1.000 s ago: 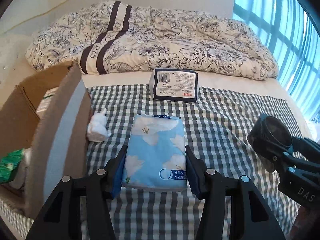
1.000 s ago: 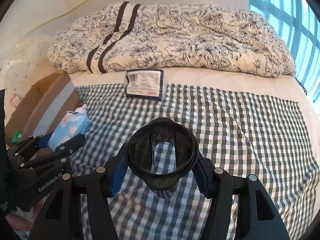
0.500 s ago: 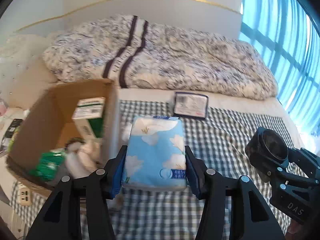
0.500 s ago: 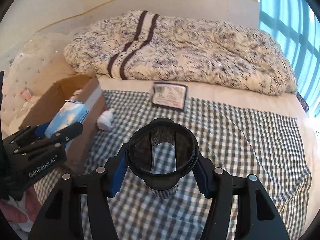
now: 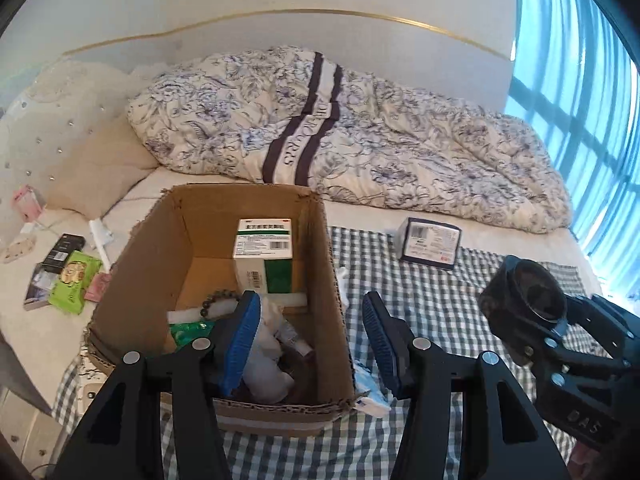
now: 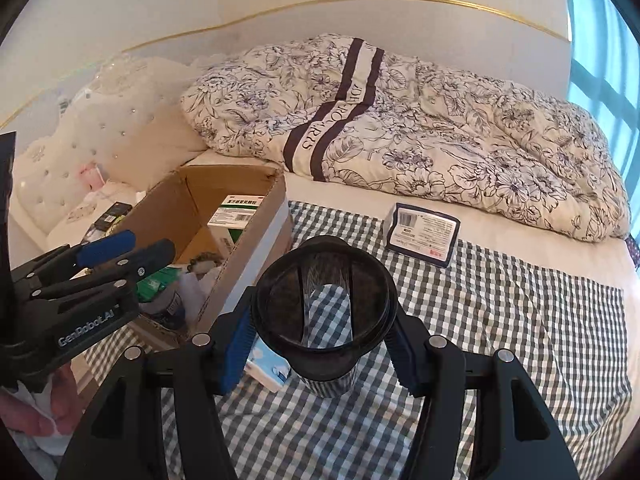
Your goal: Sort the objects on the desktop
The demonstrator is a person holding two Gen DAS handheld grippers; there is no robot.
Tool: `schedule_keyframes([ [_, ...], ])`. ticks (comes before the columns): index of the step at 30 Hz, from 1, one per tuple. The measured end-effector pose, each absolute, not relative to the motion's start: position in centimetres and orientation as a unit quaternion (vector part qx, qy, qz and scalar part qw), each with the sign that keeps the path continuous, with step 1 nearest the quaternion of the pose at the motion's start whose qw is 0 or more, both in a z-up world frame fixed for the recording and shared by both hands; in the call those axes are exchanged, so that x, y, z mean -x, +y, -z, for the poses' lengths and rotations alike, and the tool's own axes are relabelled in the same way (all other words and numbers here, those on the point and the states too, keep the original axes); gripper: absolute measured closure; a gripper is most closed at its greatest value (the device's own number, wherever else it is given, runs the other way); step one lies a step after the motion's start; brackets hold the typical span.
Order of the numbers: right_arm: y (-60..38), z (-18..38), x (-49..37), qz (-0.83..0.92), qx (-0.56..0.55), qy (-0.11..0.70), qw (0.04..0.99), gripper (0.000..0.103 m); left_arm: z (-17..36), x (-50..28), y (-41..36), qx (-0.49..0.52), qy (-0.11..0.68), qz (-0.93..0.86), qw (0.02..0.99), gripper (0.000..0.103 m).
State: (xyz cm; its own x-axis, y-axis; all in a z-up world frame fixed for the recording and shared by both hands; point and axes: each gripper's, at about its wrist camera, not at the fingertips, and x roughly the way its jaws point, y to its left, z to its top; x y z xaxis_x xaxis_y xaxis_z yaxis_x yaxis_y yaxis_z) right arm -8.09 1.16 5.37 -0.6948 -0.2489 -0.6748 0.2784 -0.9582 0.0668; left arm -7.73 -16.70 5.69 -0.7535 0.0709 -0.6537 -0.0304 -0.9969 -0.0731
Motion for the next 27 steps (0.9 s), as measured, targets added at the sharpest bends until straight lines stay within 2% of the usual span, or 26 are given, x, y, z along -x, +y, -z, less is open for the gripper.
schedule_keyframes([
  [1, 1.2, -5.3, 8.2, 0.920, -0.365, 0.021, 0.141, 0.044, -5.4, 7.5, -16.4, 0.351, -0.027, -0.935, 0.037, 0.035],
  [2, 1.5, -5.1, 8.2, 0.920, -0.367, 0.020, 0.137, 0.044, -5.2, 7.2, -15.8, 0.351, -0.025, -0.935, 0.045, 0.023],
  [8, 4.5, -4.3, 9.2, 0.919, -0.380, 0.010, 0.105, 0.044, -2.1, 4.5, -11.2, 0.345, -0.053, -0.933, 0.085, 0.002],
  [11, 6.1, -3.7, 9.7, 0.917, -0.387, 0.001, 0.095, 0.044, 1.2, 4.2, -8.9, 0.371, -0.050, -0.923, 0.085, 0.002],
  [15, 7.6, -2.5, 10.0, 0.912, -0.400, -0.007, 0.096, 0.044, 5.0, 5.3, -6.2, 0.409, 0.000, -0.910, 0.060, 0.002],
  [27, 11.3, -0.3, 10.5, 0.899, -0.423, -0.036, 0.110, 0.044, 11.8, 10.0, -4.7, 0.456, 0.052, -0.888, -0.034, 0.002],
])
